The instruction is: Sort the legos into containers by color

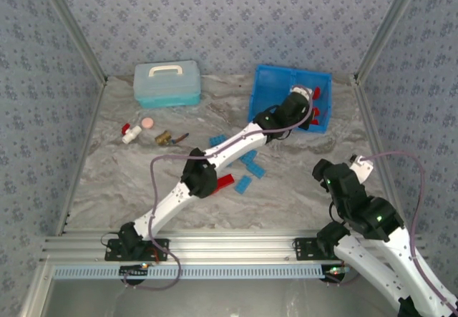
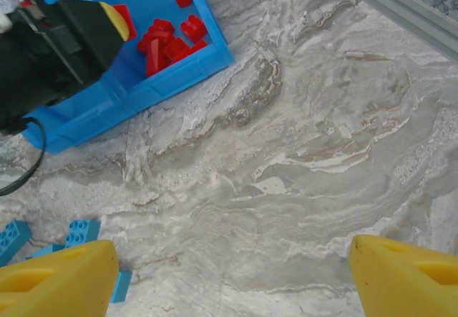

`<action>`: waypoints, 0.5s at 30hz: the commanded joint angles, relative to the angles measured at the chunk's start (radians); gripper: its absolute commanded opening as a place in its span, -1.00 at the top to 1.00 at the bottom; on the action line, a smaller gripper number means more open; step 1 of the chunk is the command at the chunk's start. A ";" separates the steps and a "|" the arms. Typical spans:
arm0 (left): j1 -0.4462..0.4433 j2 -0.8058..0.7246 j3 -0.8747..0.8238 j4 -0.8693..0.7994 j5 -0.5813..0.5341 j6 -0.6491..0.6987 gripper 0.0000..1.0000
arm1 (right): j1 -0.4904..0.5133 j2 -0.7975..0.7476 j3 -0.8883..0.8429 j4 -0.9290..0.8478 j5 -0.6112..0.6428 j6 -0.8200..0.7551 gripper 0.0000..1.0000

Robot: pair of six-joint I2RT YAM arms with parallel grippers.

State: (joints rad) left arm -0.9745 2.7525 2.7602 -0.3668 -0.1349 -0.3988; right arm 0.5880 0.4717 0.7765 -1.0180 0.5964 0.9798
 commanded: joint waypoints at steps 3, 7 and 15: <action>-0.004 0.047 -0.005 0.255 -0.062 0.147 0.73 | 0.007 -0.005 0.040 -0.062 -0.053 0.023 -0.76; 0.008 0.133 0.073 0.289 -0.030 0.158 0.43 | 0.008 -0.009 0.052 -0.070 -0.064 0.028 -0.78; 0.009 0.107 0.072 0.303 -0.037 0.198 -0.13 | 0.007 -0.010 0.035 -0.050 -0.061 0.023 -0.82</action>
State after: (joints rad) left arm -0.9668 2.8922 2.7903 -0.1219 -0.1612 -0.2367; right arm 0.5880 0.4717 0.8036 -1.0508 0.5404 0.9840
